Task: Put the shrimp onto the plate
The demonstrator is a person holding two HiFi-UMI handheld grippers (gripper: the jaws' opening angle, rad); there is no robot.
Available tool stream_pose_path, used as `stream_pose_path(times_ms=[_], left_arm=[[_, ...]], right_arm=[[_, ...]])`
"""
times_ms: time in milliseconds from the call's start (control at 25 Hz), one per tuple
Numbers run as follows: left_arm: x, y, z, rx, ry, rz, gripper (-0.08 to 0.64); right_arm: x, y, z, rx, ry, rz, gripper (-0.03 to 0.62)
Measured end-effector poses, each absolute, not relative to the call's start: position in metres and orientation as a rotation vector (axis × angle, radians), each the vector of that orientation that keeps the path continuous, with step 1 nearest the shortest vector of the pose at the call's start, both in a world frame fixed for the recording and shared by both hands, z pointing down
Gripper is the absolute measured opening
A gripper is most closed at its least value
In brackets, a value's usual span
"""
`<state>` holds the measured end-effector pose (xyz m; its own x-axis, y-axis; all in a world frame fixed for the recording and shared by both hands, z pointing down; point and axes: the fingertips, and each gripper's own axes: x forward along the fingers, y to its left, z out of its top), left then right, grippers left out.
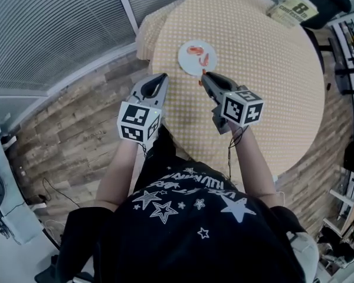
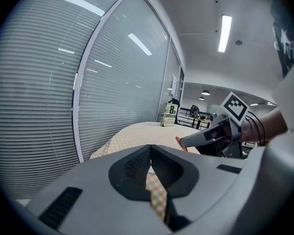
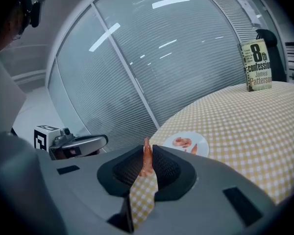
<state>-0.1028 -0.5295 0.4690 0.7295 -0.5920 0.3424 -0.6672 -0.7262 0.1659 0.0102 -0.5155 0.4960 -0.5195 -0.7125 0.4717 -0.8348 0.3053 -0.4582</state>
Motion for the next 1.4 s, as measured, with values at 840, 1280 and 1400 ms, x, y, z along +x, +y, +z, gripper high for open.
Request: stream_pose_path(times_ms=[840,1280,1400], left_arm=[[-0.114,-0.571,0.503,2.595,-0.979,0.442,0.008],[-0.115,-0.562,0.510,2.582,-0.943,0.453,0.008],[-0.114,-0.559,0.509,2.585,-0.940,0.453,0.008]], right_arm=[[0.003,-0.592,0.593,1.407,-2.092,0.915,0.061],[0.009,-0.600,0.609,1.460,-1.993,0.868,0.063],[0.013,-0.602,0.613,1.475,-1.979,0.858,0.063]])
